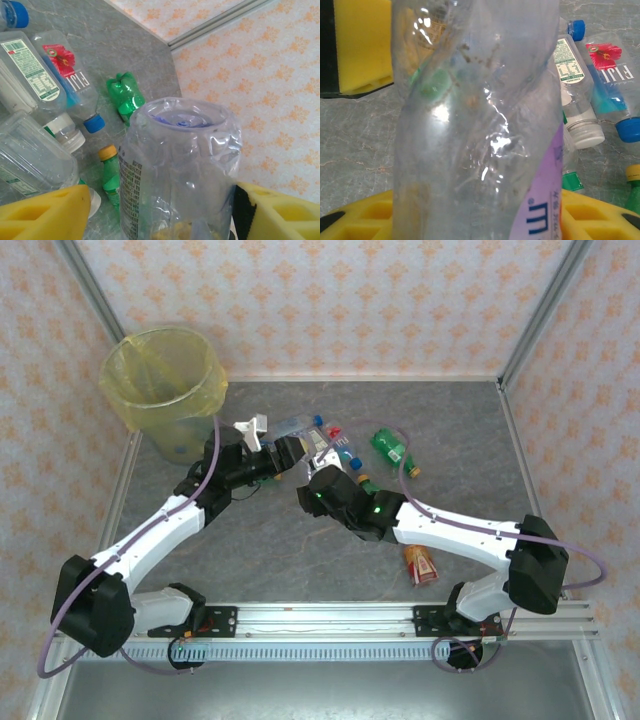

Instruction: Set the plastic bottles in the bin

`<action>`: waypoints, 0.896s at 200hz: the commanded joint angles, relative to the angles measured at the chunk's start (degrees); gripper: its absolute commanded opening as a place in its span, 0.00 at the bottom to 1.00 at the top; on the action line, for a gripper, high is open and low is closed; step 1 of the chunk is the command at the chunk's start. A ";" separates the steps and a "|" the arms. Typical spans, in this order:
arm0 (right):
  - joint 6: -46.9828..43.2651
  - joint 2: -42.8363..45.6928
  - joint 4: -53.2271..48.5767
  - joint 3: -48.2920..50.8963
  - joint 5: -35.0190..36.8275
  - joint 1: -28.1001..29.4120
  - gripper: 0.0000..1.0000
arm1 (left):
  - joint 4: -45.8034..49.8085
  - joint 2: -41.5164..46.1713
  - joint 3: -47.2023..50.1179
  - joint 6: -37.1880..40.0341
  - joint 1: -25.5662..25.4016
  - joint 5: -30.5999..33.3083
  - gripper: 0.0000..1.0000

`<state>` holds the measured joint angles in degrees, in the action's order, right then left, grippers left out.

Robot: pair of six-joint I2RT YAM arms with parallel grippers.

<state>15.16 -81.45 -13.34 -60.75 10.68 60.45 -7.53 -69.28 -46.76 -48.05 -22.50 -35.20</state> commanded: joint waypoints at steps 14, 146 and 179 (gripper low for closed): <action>-1.71 0.89 1.94 -1.03 -0.39 1.40 0.51 | -2.75 -0.95 -0.36 -0.20 -0.17 -4.14 0.74; -1.30 0.16 1.83 -0.88 0.01 1.43 0.58 | 1.44 -0.17 -3.22 2.96 -0.60 -4.36 0.55; -0.37 1.37 2.10 -0.68 1.85 1.43 0.69 | 3.32 0.45 -5.28 3.88 -0.54 -2.19 0.53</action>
<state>14.28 -81.52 -11.92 -60.75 9.43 61.73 -5.78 -70.11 -48.73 -45.98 -22.79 -39.09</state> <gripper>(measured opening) 0.650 0.530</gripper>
